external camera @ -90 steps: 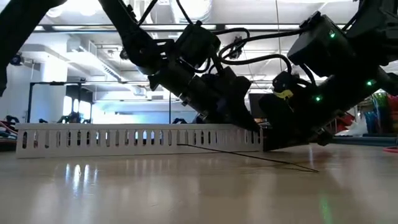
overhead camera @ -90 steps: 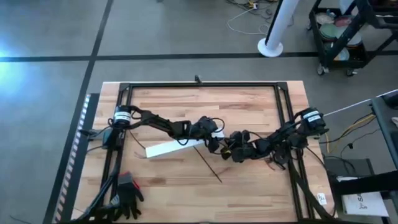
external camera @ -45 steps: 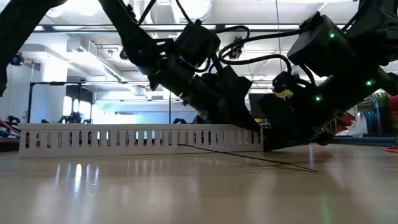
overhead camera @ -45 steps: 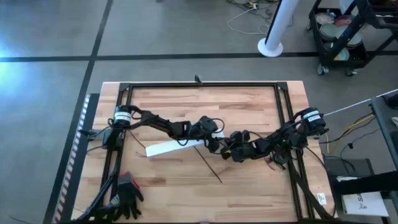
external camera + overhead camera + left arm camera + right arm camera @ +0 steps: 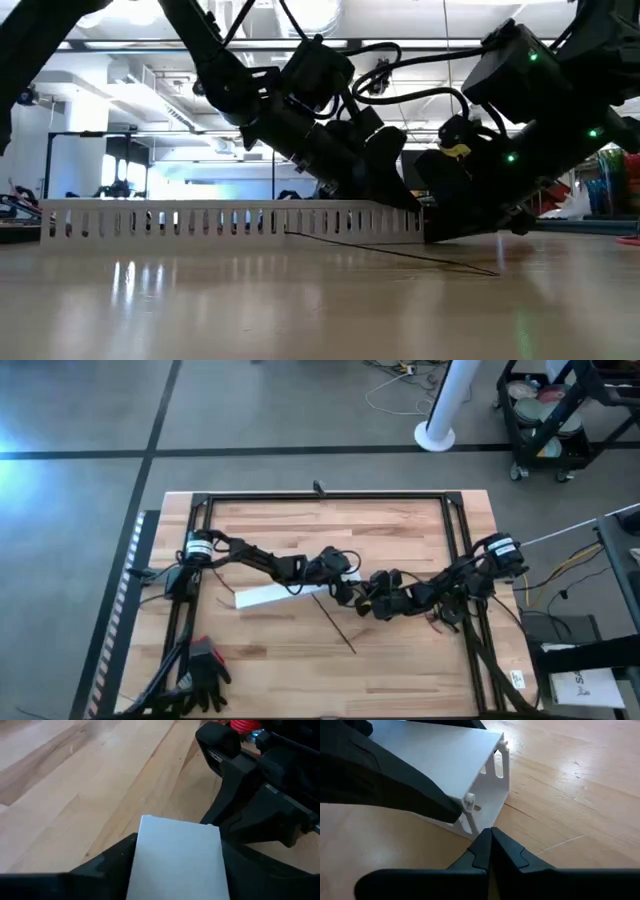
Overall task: Ziptie cables
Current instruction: Close the white cable duct, then return to Home Position
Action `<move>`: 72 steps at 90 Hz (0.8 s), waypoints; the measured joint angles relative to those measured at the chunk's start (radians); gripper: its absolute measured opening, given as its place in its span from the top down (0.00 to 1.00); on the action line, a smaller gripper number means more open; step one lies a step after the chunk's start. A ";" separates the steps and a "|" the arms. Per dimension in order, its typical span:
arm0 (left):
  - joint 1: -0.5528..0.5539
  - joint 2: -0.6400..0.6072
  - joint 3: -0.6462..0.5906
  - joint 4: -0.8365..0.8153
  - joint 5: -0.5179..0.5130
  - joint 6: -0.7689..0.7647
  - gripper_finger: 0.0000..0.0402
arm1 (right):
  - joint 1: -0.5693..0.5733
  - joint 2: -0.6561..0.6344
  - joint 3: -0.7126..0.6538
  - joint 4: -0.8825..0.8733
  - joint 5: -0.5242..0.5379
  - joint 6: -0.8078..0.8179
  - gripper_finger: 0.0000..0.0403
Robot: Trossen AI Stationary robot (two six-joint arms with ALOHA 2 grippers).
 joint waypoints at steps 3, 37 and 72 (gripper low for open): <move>0.000 0.000 0.000 0.000 0.000 0.000 0.45 | 0.000 0.000 0.000 -0.001 0.000 0.000 1.00; -0.005 -0.055 0.003 -0.065 0.010 0.002 0.30 | 0.013 -0.107 -0.002 -0.120 -0.051 -0.044 1.00; -0.009 -0.211 -0.012 0.008 0.118 0.077 0.36 | -0.099 -0.527 -0.136 -0.147 -0.350 -0.390 1.00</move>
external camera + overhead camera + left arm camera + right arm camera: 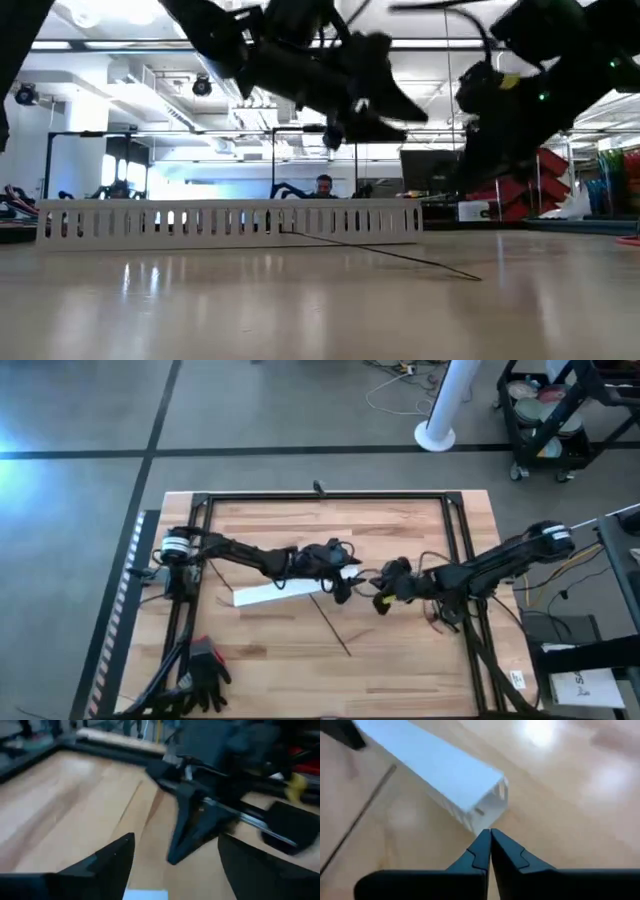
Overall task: Ziptie cables
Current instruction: Return to Home Position
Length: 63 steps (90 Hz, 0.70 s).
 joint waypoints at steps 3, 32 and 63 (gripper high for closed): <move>0.005 -0.017 -0.011 0.001 0.000 0.011 0.37 | -0.031 -0.031 -0.026 0.068 -0.083 -0.060 1.00; 0.179 -0.321 -0.298 0.042 -0.104 0.002 0.51 | -0.438 -0.106 -0.217 0.486 -0.548 -0.353 1.00; 0.206 -0.850 -0.640 0.047 -0.295 -0.002 0.65 | -0.582 -0.474 -0.378 0.451 -0.666 -0.439 1.00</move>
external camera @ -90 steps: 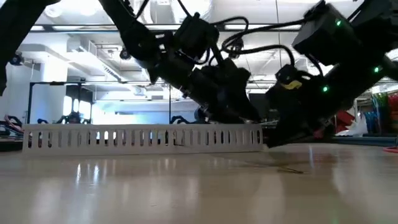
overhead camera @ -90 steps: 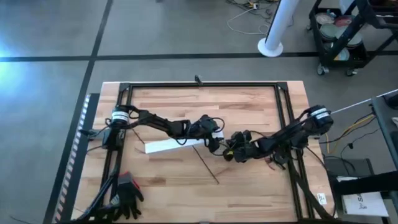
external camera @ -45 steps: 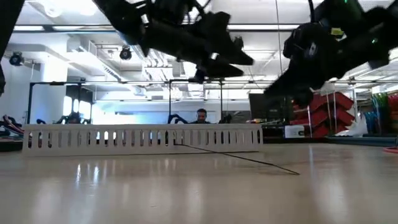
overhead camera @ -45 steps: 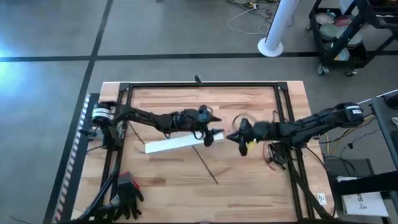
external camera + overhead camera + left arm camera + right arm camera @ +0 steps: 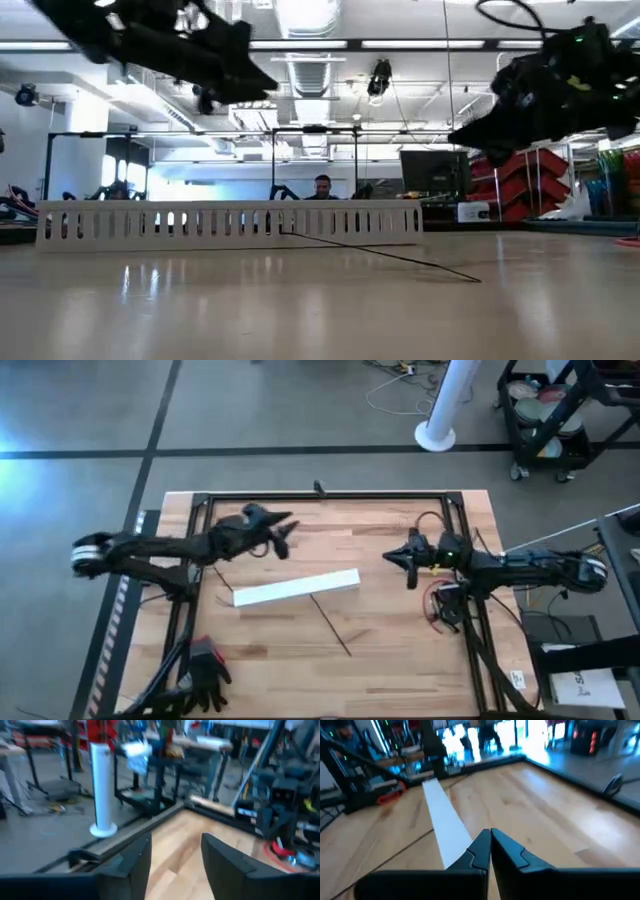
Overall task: Ziptie cables
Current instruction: Return to Home Position
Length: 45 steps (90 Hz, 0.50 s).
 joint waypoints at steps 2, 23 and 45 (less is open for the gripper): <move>0.000 -0.031 -0.017 0.000 0.000 0.002 0.66 | -0.001 -0.027 -0.003 -0.024 0.001 0.000 1.00; -0.001 -0.337 -0.229 -0.016 0.138 0.041 0.75 | 0.002 -0.315 0.016 -0.428 0.001 0.003 1.00; -0.031 -0.628 -0.434 -0.013 0.231 0.060 0.83 | 0.009 -0.637 0.030 -0.688 0.009 0.000 1.00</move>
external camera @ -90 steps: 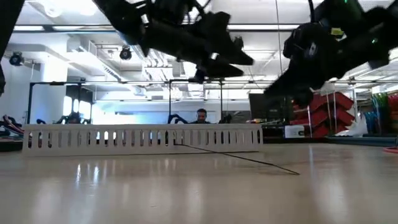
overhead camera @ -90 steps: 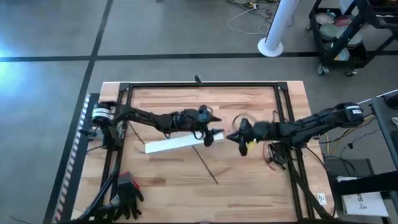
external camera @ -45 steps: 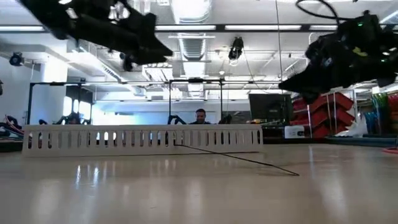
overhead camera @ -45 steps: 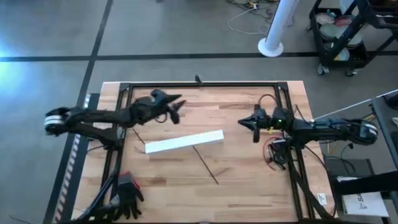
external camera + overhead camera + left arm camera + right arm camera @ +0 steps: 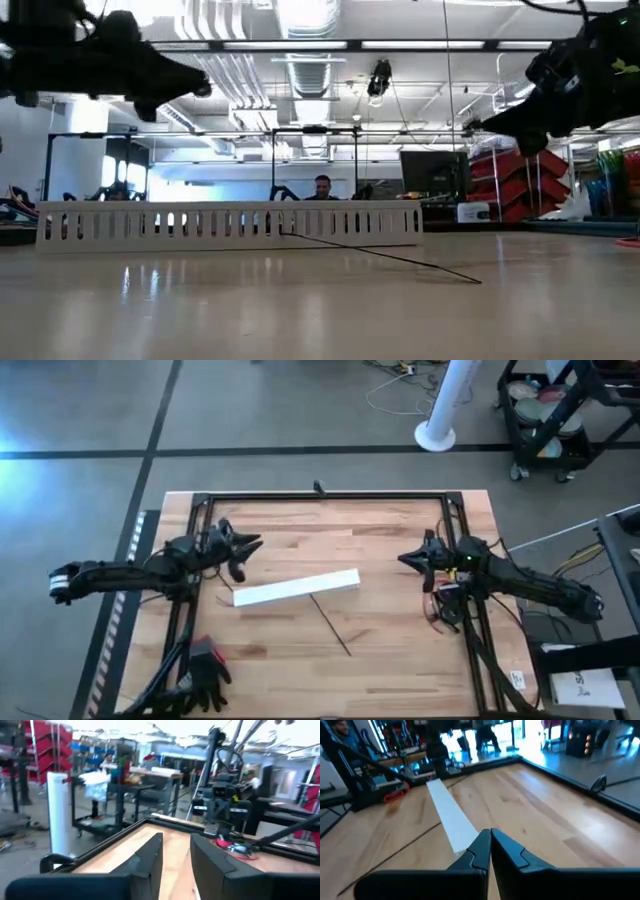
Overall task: Ziptie cables
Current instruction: Return to Home Position
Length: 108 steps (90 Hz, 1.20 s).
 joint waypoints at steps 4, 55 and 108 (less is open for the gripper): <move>-0.002 -0.058 -0.043 -0.006 0.001 0.001 0.85 | 0.005 -0.062 0.000 -0.045 0.001 0.000 1.00; -0.033 -0.384 -0.055 -0.428 0.307 0.000 1.00 | 0.353 -0.149 -0.038 0.027 0.256 0.008 1.00; -0.045 -0.331 -0.055 -0.434 0.304 -0.135 0.98 | 0.505 -0.101 -0.038 0.029 0.333 -0.051 1.00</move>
